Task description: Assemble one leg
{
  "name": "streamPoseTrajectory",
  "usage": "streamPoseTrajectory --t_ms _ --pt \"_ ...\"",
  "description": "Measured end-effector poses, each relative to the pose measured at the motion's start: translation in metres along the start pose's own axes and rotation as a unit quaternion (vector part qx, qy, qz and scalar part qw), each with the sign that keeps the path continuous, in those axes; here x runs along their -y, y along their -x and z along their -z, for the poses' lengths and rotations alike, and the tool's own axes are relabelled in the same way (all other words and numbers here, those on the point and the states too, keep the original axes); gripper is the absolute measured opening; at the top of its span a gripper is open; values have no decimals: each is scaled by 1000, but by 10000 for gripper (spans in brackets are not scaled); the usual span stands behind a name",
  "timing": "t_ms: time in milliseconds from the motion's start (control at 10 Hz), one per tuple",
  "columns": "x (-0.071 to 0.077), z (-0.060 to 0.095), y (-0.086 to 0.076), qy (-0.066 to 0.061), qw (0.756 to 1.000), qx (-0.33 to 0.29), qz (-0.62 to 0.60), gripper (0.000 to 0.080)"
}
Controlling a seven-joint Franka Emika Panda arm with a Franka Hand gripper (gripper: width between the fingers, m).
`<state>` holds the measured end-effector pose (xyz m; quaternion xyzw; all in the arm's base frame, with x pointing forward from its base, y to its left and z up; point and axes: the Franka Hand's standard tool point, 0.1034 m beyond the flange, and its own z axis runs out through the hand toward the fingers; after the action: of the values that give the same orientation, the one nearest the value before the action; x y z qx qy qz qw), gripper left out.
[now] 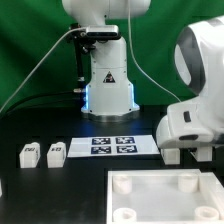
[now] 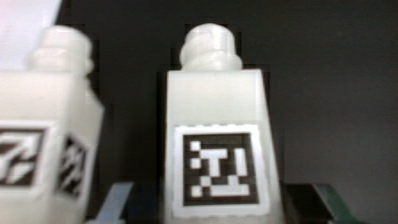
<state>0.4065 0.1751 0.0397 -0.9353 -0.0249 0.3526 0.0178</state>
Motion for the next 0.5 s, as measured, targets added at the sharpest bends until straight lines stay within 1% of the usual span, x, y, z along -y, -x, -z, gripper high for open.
streamPoseTrajectory --t_ms 100,200,300,400,500 --pt "-10 30 5 -2 1000 -17 21 291" --pt "-20 62 6 -8 998 -65 22 291" --pt "-27 85 12 -12 992 -125 16 291" --pt "-31 95 19 -12 986 -164 13 291" --pt "-29 87 14 -12 980 -198 15 291"
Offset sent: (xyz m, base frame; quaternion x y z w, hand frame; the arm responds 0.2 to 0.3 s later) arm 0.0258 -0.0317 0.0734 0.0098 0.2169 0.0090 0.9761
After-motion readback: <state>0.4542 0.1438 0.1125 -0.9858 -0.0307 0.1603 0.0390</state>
